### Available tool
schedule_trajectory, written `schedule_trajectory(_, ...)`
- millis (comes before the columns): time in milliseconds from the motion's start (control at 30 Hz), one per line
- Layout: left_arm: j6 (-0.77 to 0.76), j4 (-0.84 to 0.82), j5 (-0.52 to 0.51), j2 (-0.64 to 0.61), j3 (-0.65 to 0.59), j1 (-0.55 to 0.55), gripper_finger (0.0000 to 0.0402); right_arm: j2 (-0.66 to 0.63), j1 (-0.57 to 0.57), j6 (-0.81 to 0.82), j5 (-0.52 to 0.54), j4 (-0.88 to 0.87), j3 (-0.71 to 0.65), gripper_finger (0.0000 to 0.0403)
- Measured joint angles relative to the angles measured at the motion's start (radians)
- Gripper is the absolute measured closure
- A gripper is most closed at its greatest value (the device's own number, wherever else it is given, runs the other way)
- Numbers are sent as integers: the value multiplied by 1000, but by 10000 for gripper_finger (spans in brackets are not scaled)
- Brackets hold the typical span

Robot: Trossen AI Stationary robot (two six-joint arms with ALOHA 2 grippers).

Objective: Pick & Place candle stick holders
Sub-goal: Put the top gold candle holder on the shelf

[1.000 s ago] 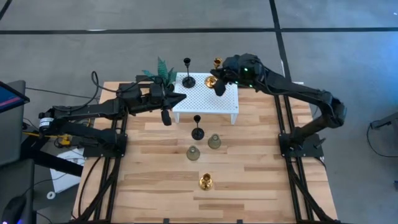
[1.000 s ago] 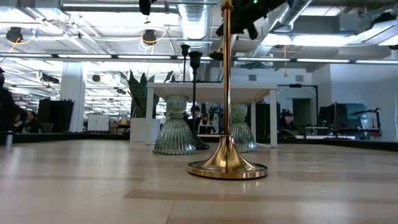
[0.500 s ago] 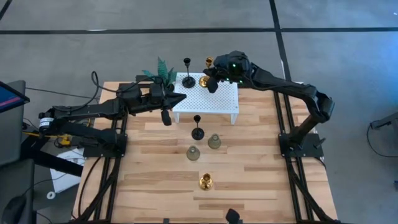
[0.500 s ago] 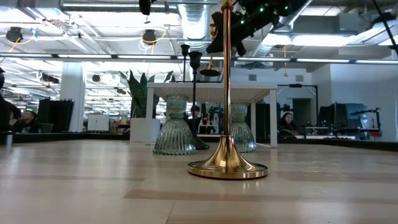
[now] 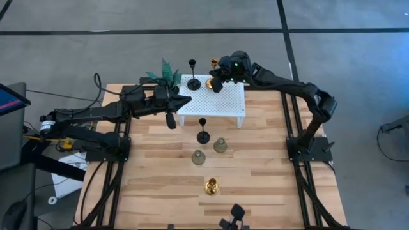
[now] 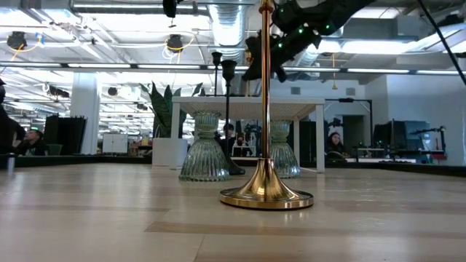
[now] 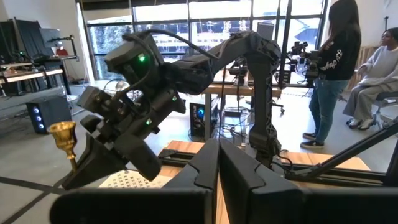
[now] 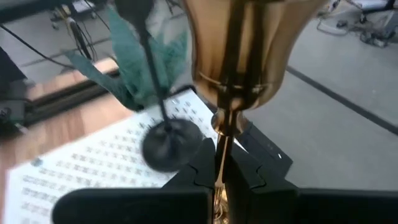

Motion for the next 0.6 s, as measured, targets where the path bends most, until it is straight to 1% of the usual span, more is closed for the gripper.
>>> schedule_trajectory(300,0,0,0,0,0,0,389,10,-15,-7,12,45,1,401)
schedule_trajectory(600,0,-6,0,0,0,0,389,10,-23,-7,14,21,1,401)
